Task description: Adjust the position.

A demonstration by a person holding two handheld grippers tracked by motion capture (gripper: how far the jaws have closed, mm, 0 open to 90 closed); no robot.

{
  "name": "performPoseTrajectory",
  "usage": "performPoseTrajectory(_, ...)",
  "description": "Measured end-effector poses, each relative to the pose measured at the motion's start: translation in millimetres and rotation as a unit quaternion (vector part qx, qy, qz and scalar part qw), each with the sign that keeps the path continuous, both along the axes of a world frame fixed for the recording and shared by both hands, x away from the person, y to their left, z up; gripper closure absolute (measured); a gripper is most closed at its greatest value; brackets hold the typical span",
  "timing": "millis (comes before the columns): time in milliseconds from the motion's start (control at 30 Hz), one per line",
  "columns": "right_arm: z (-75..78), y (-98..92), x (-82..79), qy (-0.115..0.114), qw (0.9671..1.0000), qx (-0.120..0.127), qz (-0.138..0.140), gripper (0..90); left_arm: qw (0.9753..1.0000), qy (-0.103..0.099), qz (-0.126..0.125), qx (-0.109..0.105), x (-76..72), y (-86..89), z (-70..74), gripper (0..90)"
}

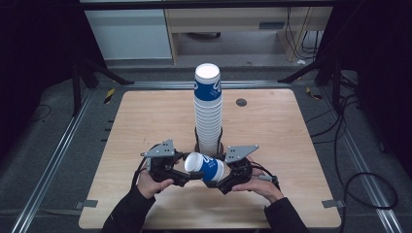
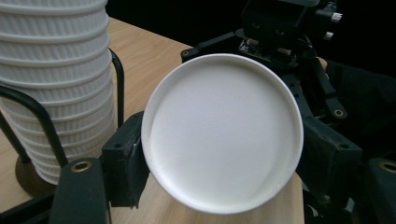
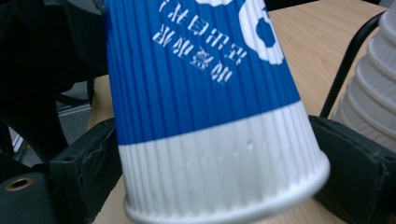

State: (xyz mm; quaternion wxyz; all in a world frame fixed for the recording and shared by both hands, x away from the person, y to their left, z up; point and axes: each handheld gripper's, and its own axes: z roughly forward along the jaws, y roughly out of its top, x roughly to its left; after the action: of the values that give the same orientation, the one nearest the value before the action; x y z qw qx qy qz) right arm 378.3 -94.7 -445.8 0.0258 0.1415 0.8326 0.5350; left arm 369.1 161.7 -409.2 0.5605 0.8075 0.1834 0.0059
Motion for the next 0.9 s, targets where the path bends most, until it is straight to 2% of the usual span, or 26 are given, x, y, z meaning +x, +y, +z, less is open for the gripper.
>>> performPoseTrajectory(267,-3.1,2.7,0.5,0.005,0.9998,0.006,0.016,12.1,1.0000,0.002,-0.010,0.001,-0.1,-1.4,-1.0,26.2)
performPoseTrajectory(767,-2.1,1.3,-0.2,0.003,0.9998,-0.002,0.018,14.9,0.9999,0.008,-0.011,0.002,1.3,-1.1,-1.4,25.5)
performPoseTrajectory(900,-0.8,-0.5,0.2,0.002,0.9999,-0.001,0.016,15.1,0.9999,0.008,-0.007,-0.003,1.1,0.5,1.2,22.0)
